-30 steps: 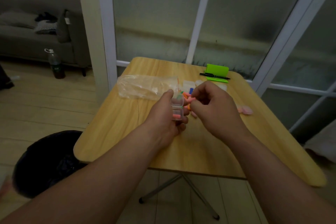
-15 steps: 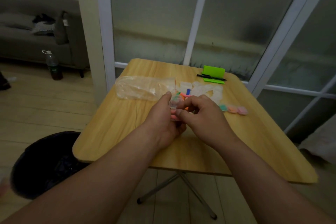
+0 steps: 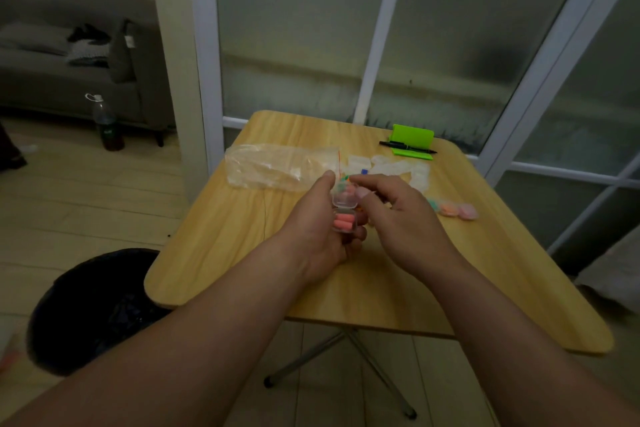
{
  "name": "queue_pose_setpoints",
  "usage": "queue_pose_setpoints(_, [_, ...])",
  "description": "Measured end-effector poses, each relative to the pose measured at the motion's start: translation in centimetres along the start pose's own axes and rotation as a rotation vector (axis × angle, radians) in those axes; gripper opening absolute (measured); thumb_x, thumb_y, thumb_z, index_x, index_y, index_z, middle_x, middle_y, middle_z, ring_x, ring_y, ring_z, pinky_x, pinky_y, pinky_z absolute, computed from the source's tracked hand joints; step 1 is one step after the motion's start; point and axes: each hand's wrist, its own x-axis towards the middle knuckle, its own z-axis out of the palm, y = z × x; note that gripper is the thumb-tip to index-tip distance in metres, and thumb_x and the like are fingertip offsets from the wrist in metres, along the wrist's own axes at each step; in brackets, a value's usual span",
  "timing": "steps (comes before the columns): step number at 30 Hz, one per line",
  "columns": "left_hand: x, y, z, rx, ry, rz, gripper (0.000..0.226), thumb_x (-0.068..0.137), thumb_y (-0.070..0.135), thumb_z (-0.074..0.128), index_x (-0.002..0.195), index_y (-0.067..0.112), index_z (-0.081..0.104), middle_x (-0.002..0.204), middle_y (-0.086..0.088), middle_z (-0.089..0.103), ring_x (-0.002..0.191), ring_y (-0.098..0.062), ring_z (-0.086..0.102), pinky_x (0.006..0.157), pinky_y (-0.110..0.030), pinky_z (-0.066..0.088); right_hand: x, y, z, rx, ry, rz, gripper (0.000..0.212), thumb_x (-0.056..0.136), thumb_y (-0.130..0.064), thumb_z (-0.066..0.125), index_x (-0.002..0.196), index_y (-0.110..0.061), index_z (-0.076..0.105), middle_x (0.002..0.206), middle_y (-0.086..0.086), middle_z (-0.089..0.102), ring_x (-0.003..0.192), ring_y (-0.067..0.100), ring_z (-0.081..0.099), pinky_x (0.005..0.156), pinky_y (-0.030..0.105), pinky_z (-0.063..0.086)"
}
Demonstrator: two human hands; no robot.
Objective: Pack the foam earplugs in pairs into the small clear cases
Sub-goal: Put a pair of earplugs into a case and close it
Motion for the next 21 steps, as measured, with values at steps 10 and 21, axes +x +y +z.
queue_pose_setpoints(10, [-1.0, 0.9, 0.2, -0.063, -0.012, 0.052, 0.063, 0.11, 0.05, 0.032, 0.136, -0.003, 0.057, 0.069, -0.011, 0.07, 0.05, -0.019, 0.066, 0.048, -0.022, 0.053, -2.1, -1.3, -0.2, -0.213, -0.119, -0.183, 0.013, 0.096, -0.036, 0.076, 0.098, -0.036, 0.063, 0.1, -0.02, 0.064, 0.1, -0.008, 0.055, 0.073, 0.007, 0.04])
queue_pose_setpoints(21, [-0.3, -0.5, -0.4, 0.032, -0.09, 0.09, 0.039, 0.103, -0.001, 0.046, 0.139, 0.002, 0.06, 0.137, -0.032, 0.062, 0.125, -0.035, 0.066, 0.095, -0.038, 0.06, -2.1, 0.6, -1.9, -0.141, -0.137, -0.105, 0.059, 0.093, -0.036, 0.08, 0.143, -0.032, 0.049, 0.127, -0.018, 0.061, 0.113, -0.011, 0.058, 0.087, 0.007, 0.047])
